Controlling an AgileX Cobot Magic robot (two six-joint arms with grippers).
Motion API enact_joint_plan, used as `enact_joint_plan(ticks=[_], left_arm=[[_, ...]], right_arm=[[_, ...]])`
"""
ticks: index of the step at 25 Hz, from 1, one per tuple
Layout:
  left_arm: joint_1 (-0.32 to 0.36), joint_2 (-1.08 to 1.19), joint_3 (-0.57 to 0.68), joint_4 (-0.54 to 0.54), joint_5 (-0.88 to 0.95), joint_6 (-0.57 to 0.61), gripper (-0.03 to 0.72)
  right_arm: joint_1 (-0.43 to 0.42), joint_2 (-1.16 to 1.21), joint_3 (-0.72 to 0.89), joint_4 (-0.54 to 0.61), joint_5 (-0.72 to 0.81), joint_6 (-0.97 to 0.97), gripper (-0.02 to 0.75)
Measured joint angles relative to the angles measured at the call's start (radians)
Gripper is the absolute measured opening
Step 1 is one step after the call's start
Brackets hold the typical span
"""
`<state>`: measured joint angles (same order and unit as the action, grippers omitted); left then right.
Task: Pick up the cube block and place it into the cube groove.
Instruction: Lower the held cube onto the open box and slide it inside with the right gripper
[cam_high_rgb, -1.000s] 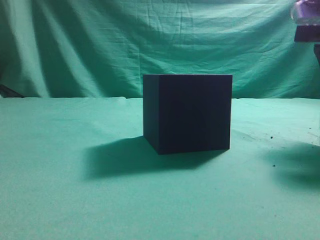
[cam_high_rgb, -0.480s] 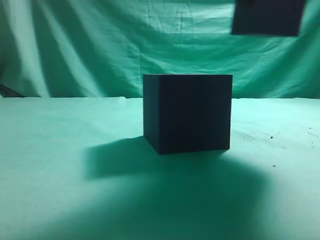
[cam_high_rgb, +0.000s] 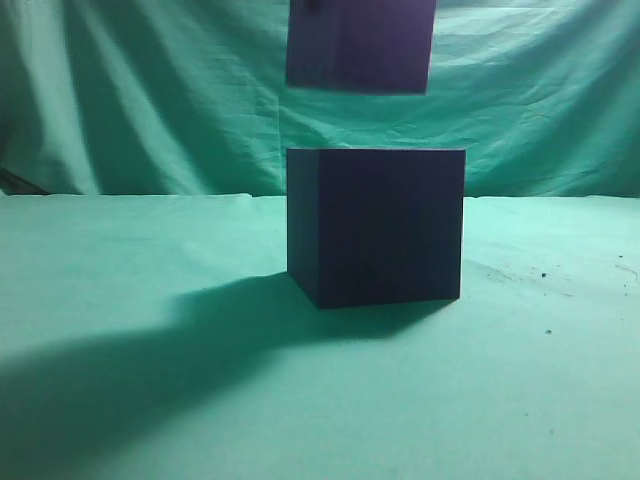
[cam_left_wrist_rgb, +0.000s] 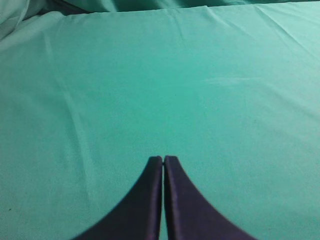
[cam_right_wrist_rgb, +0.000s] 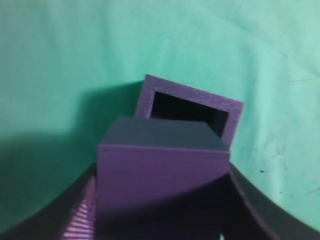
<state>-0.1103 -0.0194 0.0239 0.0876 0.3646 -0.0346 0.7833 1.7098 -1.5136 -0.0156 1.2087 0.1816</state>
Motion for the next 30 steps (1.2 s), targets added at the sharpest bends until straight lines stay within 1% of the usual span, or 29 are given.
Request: enact_joint_plan(ticks=[7,13,19,30], left_arm=[[0.000,0.000,0.000,0.000,0.000,0.000,0.000],[0.000,0.000,0.000,0.000,0.000,0.000,0.000],[0.000,0.000,0.000,0.000,0.000,0.000,0.000],[0.000,0.000,0.000,0.000,0.000,0.000,0.000]], right_arm=[[0.000,0.053,-0.002,-0.029,-0.004,0.004,0.417],[0.000,0.053,-0.002,-0.086,-0.007,0.100,0.417],[0.000,0.053,-0.003,-0.092,-0.013,0.180,0.417],[0.000,0.079,-0.005,-0.093,0.006,0.195,0.417]])
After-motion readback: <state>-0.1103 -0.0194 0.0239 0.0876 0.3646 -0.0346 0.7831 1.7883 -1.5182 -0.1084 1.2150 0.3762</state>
